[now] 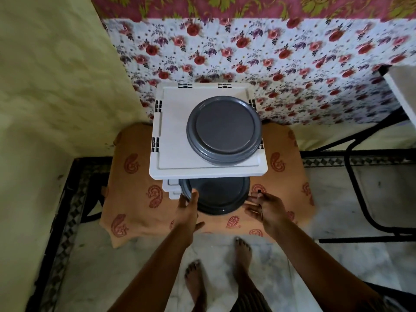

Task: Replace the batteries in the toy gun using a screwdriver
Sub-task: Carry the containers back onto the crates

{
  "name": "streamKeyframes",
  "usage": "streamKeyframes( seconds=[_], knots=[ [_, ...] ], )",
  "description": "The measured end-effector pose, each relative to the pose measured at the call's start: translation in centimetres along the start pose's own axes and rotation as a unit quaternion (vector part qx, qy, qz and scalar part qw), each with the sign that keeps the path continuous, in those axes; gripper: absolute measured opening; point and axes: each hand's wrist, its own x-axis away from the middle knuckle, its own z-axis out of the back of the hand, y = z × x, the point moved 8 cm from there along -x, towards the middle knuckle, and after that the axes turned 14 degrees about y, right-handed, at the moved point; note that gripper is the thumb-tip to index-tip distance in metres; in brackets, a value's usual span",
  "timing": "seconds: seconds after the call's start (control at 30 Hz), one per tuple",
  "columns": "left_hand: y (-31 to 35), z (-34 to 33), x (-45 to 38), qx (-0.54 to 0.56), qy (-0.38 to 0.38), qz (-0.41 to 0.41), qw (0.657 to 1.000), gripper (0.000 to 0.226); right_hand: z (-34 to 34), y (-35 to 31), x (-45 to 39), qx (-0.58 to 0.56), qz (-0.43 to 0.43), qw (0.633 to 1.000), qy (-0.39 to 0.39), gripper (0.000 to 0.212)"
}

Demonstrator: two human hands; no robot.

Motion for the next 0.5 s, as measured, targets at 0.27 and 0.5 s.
streamKeyframes(
  seconds=[0.27,0.5],
  knots=[
    [1.9,-2.1,-1.1,0.12,-0.01,0.048,0.992,0.033,-2.0,-1.8,-2.6,-0.049,-0.016,0.998,-0.038,0.025],
    [1.3,-1.3,-0.9,0.142,-0.001,0.022,0.99,0.03,-1.4,-2.6,-2.4,0.025,0.037,0.998,-0.034,0.02]
  ],
)
